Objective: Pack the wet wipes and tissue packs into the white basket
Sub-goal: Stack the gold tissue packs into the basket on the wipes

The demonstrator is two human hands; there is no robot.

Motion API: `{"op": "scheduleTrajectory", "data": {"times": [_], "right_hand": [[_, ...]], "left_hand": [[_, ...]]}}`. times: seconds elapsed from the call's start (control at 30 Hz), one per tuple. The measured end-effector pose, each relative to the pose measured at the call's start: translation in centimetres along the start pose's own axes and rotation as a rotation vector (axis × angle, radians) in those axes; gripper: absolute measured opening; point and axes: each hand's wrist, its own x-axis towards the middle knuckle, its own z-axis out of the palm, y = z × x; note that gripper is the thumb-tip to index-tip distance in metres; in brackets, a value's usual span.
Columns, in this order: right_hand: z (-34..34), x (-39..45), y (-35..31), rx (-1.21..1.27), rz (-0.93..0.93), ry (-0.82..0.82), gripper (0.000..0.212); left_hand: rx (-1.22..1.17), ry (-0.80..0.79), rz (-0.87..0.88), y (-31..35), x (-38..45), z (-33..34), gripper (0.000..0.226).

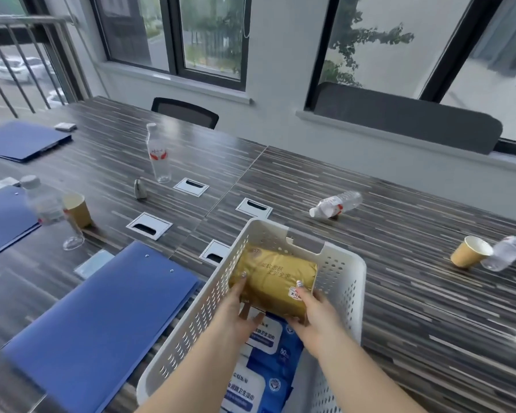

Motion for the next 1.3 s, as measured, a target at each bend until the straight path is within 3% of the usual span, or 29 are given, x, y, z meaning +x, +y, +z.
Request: {"op": "scheduleTrajectory", "data": {"times": [0.17,0.3,0.43,0.67,0.93,1.13,1.3], "right_hand": [[0.3,2.0,1.4,0.043,-0.048,0.032,0.045],[0.6,3.4,1.5,0.041,-0.051,0.077,0.04],[0.7,4.4,2.0,0.003,-0.039,0.158,0.034],[0.8,4.9,2.5,-0.07,-0.064,0.191,0.026],[0.6,4.7,2.3,-0.153,-0.081,0.187,0.018],[0.0,3.4,1.7,-0.089,-0.14,0.177,0.034],[-0.7,-0.8,0.1,-0.092,-0.239,0.134,0.044]], "left_hand": [[-0.136,0.044,-0.001,0.2,2.0,0.5,0.044],[-0.084,0.084,0.019,0.1,3.5,1.0,0.028],[0.0,0.131,0.052,-0.2,4.0,1.3,0.045],[0.036,0.169,0.055,-0.3,4.4,1.2,0.05],[0.0,0.101,0.031,0.0,4.5,0.7,0.054],[-0.016,0.002,0.014,0.3,2.8,0.4,0.014],[0.103,-0.082,0.099,-0.3,-0.7,-0.3,0.037]]}}
